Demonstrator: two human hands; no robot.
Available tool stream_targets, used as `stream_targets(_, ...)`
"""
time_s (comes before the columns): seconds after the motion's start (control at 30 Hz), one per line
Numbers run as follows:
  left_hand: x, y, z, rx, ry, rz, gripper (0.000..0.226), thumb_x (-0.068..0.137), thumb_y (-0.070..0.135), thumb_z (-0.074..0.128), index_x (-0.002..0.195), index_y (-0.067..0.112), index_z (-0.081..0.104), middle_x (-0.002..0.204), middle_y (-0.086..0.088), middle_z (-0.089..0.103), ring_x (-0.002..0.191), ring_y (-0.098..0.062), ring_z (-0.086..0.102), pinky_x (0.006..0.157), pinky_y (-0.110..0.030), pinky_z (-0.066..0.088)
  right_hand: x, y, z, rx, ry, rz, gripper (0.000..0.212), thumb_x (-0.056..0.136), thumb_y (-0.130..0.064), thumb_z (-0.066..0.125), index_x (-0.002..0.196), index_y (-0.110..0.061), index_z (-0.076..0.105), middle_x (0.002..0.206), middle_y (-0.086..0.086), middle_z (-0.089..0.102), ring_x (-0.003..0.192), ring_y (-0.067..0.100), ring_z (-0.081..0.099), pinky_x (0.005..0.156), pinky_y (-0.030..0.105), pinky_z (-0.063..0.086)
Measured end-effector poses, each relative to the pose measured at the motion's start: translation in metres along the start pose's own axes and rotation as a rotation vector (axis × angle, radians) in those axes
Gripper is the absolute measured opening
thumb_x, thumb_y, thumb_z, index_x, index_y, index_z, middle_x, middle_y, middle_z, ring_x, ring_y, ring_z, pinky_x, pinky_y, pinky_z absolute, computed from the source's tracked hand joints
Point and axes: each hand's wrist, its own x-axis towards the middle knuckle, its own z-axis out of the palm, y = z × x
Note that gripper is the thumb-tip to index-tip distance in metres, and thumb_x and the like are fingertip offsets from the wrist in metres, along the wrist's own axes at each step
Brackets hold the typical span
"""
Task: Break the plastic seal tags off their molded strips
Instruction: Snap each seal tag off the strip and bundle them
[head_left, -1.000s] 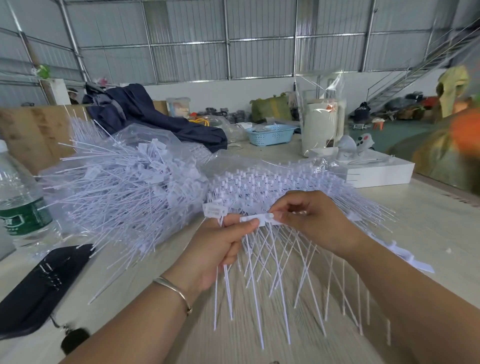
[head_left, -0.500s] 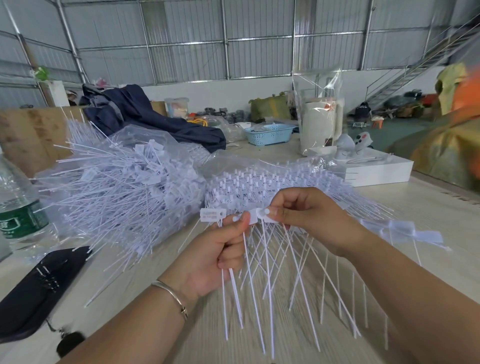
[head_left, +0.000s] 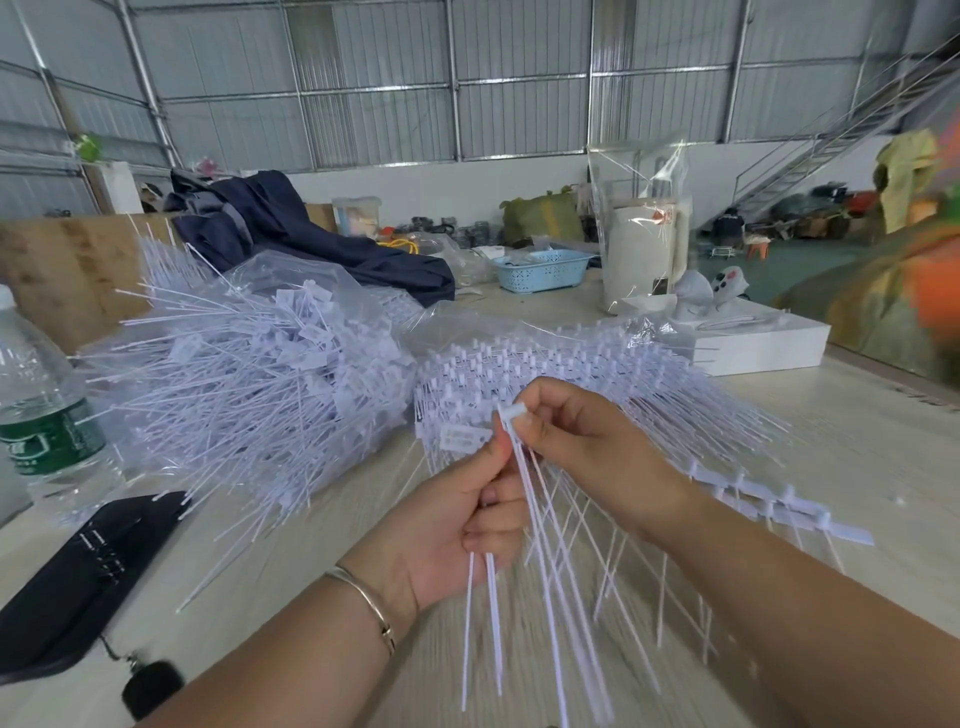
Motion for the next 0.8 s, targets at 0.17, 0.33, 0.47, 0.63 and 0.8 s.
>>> stream_targets(0.17,0.002,0.0,-0.002,0.016,0.041,0.047,0.034,0.079,0.051,0.065,0.069,0.019,0.063,0.054,0.007,0.025,0.035,-0.001,0.023,0.03,-0.013,0.019,-0.002,-0.001,0.001,-0.085,0.067,-0.037,0.04,0.083,-0.039,0.056,0.082,0.001,0.055,0.063,0.003,0.044,0.062,0.017,0.038,0.06,0.031,0.033)
stream_targets(0.33,0.001,0.011,-0.009,-0.051,0.095,0.217,0.033,0.067,0.031,0.081,0.074,0.016,0.053,0.049,0.008,0.028,0.033,-0.002,0.023,0.03,-0.015,0.018,-0.001,0.004,-0.001,-0.178,0.146,-0.098,0.035,0.081,-0.036,0.064,0.081,-0.002,0.057,0.063,-0.003,0.043,0.053,0.005,0.034,0.052,0.019,0.03)
stream_targets(0.47,0.0,0.016,-0.014,0.024,0.236,0.287,0.035,0.073,0.022,0.079,0.074,0.021,0.045,0.051,0.008,0.028,0.036,-0.003,0.022,0.031,-0.016,0.02,-0.001,0.006,-0.008,-0.461,0.234,-0.182,0.019,0.086,-0.03,0.072,0.083,-0.013,0.061,0.065,-0.016,0.05,0.061,0.003,0.045,0.055,0.016,0.034)
stream_targets(0.63,0.002,0.011,-0.013,0.283,0.38,0.384,0.018,0.08,0.029,0.071,0.063,0.026,0.066,0.065,0.003,0.056,0.042,-0.005,0.028,0.035,-0.016,0.017,0.0,0.005,-0.016,-0.684,0.28,-0.283,0.016,0.087,-0.032,0.068,0.089,-0.015,0.066,0.079,-0.01,0.057,0.071,0.001,0.049,0.061,0.016,0.031)
stream_targets(0.8,0.001,0.011,-0.013,0.357,0.365,0.377,0.028,0.087,0.023,0.067,0.062,0.019,0.056,0.053,0.003,0.041,0.04,-0.006,0.023,0.035,-0.017,0.015,0.002,0.008,-0.024,-0.634,0.275,-0.193,0.008,0.084,-0.027,0.073,0.085,-0.019,0.072,0.08,0.0,0.062,0.069,0.008,0.053,0.061,0.011,0.031)
